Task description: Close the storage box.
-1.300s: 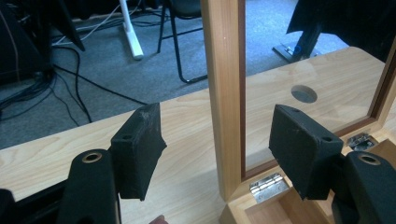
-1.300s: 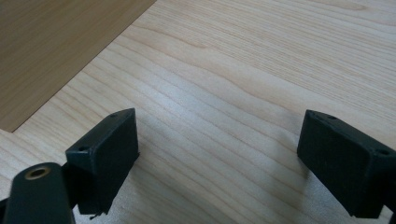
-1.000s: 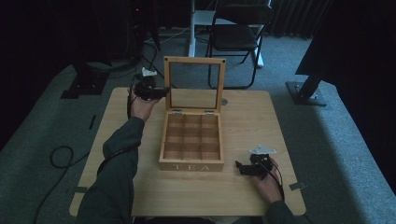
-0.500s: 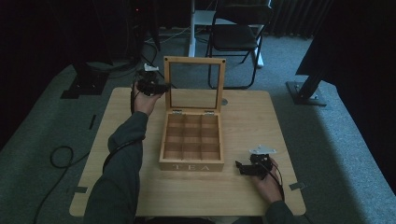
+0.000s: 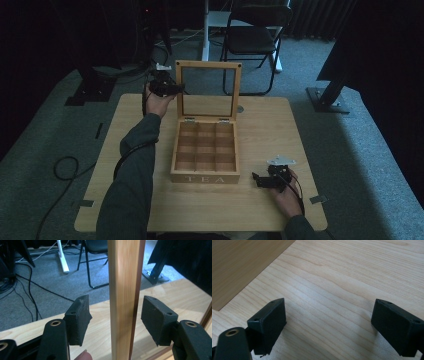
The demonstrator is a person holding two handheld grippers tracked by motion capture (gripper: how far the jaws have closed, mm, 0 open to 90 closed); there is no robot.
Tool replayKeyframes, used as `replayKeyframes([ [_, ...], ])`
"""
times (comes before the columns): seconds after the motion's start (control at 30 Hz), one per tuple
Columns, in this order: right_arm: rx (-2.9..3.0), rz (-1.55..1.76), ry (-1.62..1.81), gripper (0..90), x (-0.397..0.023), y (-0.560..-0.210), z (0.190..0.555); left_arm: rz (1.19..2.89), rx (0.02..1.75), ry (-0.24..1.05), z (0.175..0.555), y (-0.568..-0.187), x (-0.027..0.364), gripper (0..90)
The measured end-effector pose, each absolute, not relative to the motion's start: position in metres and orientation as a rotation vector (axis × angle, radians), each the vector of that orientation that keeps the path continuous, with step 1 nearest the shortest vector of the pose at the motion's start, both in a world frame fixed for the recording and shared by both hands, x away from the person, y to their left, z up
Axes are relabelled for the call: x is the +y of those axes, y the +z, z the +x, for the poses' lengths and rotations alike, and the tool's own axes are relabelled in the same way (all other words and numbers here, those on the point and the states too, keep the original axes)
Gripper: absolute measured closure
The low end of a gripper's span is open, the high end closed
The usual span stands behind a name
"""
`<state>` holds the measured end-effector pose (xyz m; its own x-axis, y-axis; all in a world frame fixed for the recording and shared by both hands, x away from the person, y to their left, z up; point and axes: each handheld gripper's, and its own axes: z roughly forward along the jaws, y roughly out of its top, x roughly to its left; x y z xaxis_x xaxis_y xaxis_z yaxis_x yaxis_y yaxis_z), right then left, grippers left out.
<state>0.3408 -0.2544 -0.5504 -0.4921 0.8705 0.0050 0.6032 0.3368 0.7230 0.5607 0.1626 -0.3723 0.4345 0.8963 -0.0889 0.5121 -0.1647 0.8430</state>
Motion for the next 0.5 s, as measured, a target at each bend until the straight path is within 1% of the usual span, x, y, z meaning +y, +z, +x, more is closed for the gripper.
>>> replayKeyframes([
  [0.2, 2.224, 1.3, 0.955, 12.2, -0.254, -0.55, 0.341, 1.823, 1.18, 0.556, 0.568, -0.367, 0.157, 40.4],
  [0.5, 2.224, 1.297, 0.954, 12.2, -0.255, -0.55, 0.341, 1.796, 1.129, 0.515, 0.569, -0.361, 0.154, 42.0],
])
